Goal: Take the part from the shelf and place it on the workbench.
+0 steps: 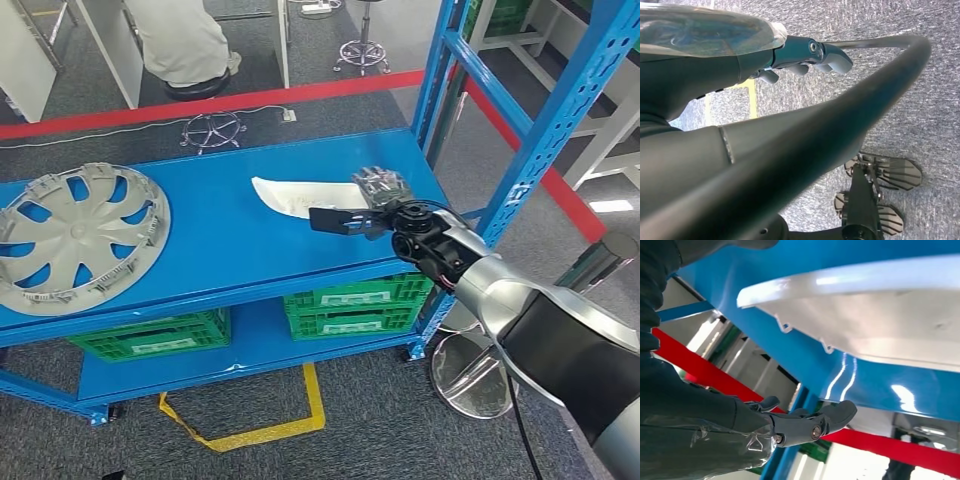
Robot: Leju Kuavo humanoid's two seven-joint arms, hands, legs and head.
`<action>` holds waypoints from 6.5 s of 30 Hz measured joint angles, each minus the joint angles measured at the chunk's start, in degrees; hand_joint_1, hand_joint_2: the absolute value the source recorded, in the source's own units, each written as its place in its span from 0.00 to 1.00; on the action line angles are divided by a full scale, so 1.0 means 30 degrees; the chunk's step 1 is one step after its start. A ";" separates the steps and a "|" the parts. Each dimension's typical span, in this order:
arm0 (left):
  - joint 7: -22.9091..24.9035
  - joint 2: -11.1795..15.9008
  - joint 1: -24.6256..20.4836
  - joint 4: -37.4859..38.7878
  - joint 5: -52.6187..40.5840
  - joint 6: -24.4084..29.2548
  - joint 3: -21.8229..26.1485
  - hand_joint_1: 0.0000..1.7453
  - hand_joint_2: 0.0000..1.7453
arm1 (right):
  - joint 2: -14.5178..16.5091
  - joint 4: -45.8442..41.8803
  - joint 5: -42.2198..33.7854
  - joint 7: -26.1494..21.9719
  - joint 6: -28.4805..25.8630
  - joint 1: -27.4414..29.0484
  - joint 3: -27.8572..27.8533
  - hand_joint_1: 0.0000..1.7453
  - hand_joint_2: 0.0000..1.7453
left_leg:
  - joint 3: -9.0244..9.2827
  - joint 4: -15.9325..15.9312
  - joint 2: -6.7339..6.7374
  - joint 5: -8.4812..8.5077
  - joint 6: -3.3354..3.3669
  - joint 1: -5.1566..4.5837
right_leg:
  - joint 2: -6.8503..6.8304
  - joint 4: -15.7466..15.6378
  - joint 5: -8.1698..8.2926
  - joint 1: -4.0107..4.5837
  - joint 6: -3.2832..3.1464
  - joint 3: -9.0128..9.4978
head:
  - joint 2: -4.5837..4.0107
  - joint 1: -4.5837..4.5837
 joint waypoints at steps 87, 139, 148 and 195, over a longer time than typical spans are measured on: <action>0.0022 -0.0111 -0.0137 0.0000 0.0528 -0.0127 -0.0927 0.00 0.00 | 0.0106 0.1297 -0.2862 -0.2438 0.1577 0.0435 0.0033 0.94 1.00 | 0.0022 0.0003 0.0009 0.0000 0.0000 0.0001 | 0.0009 -0.0005 0.0000 -0.0005 0.0000 0.0002 | 0.0000 0.0000; -0.0903 0.0093 0.0239 0.0000 0.2007 0.0658 -0.0934 0.00 1.00 | 0.0115 0.0686 -0.2590 -0.0016 -0.5551 0.0195 0.0127 1.00 1.00 | 0.0054 -0.0001 0.0006 -0.0001 0.0000 -0.0001 | 0.0007 -0.0006 -0.0001 -0.0003 0.0000 0.0041 | 0.0000 0.0002; -0.0663 0.0031 0.0154 0.0000 0.2004 0.0953 -0.1075 0.00 1.00 | -0.0444 -0.2388 -0.0716 0.0070 -0.9333 0.0677 -0.1572 1.00 1.00 | 0.0055 -0.0001 0.0010 -0.0002 -0.0001 0.0002 | 0.0018 -0.0008 -0.0001 -0.0006 0.0000 0.0035 | 0.0000 0.0002; -0.1362 -0.0082 0.0466 0.0000 0.3586 0.1608 -0.1626 0.00 1.00 | 0.3497 -1.5662 -2.0090 -0.9692 0.3220 0.7025 -0.1805 1.00 1.00 | 0.0056 -0.0038 0.0005 -0.0017 -0.0021 0.0009 | 0.0006 -0.0012 -0.0040 0.0004 -0.0029 0.0042 | 0.0000 0.0005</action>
